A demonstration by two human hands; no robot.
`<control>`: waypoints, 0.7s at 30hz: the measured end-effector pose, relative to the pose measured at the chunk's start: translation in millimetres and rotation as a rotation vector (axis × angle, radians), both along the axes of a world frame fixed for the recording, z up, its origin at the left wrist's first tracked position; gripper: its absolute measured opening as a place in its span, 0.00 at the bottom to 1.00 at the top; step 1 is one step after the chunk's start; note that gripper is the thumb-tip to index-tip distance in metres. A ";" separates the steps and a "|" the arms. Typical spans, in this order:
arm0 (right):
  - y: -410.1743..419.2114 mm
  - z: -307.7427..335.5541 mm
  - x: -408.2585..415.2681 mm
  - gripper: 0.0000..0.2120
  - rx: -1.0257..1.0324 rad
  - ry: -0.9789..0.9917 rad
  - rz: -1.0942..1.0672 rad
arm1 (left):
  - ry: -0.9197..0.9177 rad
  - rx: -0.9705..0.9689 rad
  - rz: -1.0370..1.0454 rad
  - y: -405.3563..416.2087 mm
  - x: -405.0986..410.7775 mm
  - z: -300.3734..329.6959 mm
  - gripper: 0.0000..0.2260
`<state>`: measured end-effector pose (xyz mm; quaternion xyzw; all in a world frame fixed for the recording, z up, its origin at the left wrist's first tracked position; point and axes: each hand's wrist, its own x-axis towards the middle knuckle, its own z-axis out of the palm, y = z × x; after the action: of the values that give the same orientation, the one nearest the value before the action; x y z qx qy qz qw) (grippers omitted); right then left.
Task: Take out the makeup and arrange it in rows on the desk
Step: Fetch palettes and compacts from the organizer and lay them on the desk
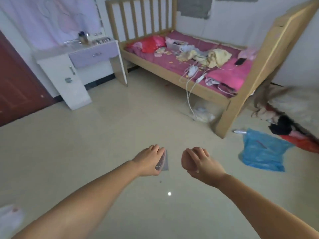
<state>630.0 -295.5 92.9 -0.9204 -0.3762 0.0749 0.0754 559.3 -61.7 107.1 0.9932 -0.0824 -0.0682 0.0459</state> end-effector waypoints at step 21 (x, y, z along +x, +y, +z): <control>491.2 17.2 239.6 0.36 0.022 -0.035 0.569 | -0.071 0.005 0.602 429.4 126.2 13.0 0.24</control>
<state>869.6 195.7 110.1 -0.7780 -0.6215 0.0731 0.0550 685.5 367.7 120.1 0.9748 0.2145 -0.0170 0.0585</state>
